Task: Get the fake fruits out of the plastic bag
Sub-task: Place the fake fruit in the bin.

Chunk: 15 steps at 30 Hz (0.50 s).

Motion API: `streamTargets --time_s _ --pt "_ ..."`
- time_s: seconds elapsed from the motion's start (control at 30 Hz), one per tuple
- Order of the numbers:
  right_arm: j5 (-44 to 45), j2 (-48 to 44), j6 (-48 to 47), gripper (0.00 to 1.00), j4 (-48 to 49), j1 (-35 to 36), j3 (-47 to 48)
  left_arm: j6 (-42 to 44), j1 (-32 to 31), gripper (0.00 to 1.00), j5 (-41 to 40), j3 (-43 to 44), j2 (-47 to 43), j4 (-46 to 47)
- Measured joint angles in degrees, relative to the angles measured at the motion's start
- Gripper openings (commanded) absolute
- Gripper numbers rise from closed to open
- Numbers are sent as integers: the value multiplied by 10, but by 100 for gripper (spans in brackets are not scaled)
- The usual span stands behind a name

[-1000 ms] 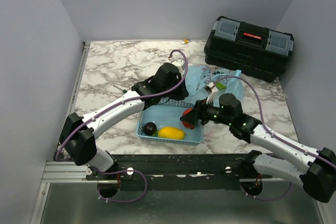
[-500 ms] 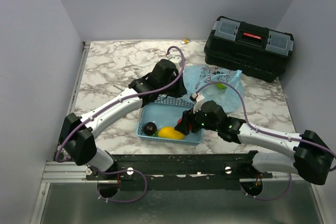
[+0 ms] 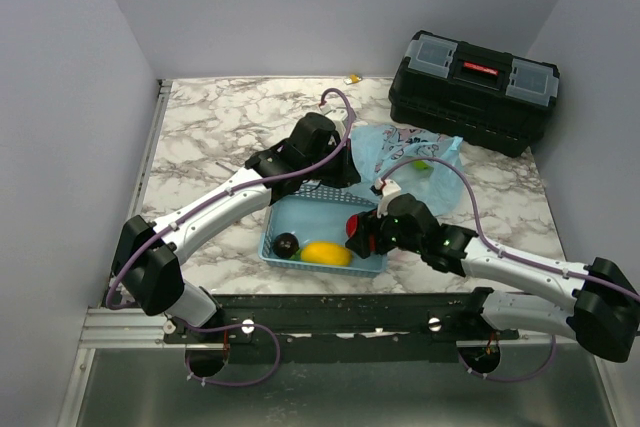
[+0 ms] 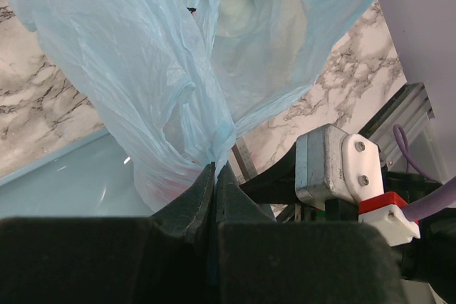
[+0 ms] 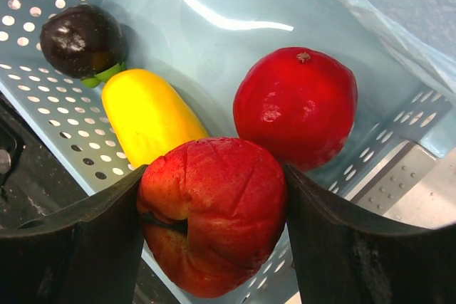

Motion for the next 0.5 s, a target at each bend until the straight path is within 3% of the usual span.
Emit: streamTargets --time_s 0.23,0.5 --pt "13 -11 0 83 -7 0 0 0 0 0 1 0 0 0" --pt "22 -12 0 83 -10 0 3 0 0 0 15 0 0 13"
